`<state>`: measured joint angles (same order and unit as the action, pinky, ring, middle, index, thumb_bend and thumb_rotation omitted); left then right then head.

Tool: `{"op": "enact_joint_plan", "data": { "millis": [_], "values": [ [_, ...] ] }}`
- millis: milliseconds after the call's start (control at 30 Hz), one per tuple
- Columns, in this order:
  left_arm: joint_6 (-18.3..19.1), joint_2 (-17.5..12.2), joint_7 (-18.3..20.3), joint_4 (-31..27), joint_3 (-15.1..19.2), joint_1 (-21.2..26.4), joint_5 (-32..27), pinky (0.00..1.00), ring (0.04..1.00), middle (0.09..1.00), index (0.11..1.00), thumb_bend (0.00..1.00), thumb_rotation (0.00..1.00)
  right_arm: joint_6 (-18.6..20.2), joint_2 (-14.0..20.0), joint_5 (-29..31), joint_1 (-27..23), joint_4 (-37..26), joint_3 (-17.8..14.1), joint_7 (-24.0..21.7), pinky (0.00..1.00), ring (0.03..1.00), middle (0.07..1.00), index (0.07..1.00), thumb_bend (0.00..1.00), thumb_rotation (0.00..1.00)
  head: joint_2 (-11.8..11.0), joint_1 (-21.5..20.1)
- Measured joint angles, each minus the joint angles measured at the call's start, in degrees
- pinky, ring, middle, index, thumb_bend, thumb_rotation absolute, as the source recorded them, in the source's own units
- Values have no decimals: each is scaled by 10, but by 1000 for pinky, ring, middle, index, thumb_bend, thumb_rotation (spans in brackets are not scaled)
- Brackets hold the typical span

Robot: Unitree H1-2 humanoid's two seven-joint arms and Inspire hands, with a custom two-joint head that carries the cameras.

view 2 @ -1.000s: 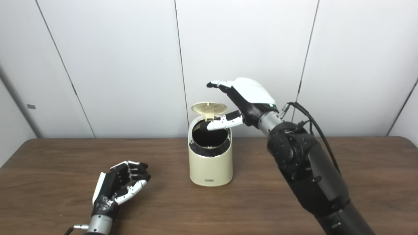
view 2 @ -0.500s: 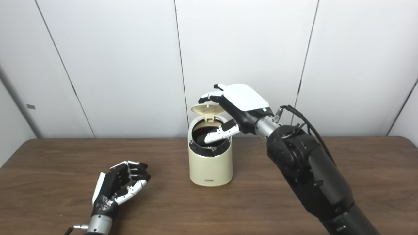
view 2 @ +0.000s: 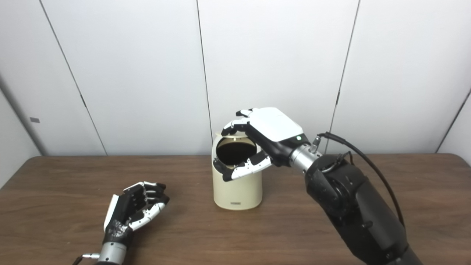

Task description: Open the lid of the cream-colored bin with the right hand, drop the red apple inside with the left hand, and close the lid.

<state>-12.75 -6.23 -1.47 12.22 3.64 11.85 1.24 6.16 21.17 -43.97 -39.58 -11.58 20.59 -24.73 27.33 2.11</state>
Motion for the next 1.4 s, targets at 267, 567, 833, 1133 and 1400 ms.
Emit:
{"op": "enact_joint_plan", "data": {
  "millis": [267,567,833,1133,1400],
  "values": [
    [3,0,0,0,2,0,-1,512,583,655,497,505,40,-11,1,-3,13,-2,-3,-2,984,912,752,740,690,637,3,0],
    [3,0,0,0,2,0,-1,519,588,657,497,505,40,-22,3,-21,23,-2,-3,-15,954,904,752,744,699,617,4,2],
    [6,1,1,-4,2,-2,-1,513,578,650,497,505,40,-20,2,-20,28,-3,-3,-38,971,913,753,748,702,609,12,4],
    [14,5,0,-13,1,-7,0,507,587,655,497,506,42,-23,2,-25,44,-3,-3,-39,917,889,741,741,700,578,23,9],
    [28,11,0,-27,0,-16,2,507,587,654,498,506,42,-22,7,-27,51,-13,7,-61,918,897,737,729,691,609,31,17]
  ]
}}
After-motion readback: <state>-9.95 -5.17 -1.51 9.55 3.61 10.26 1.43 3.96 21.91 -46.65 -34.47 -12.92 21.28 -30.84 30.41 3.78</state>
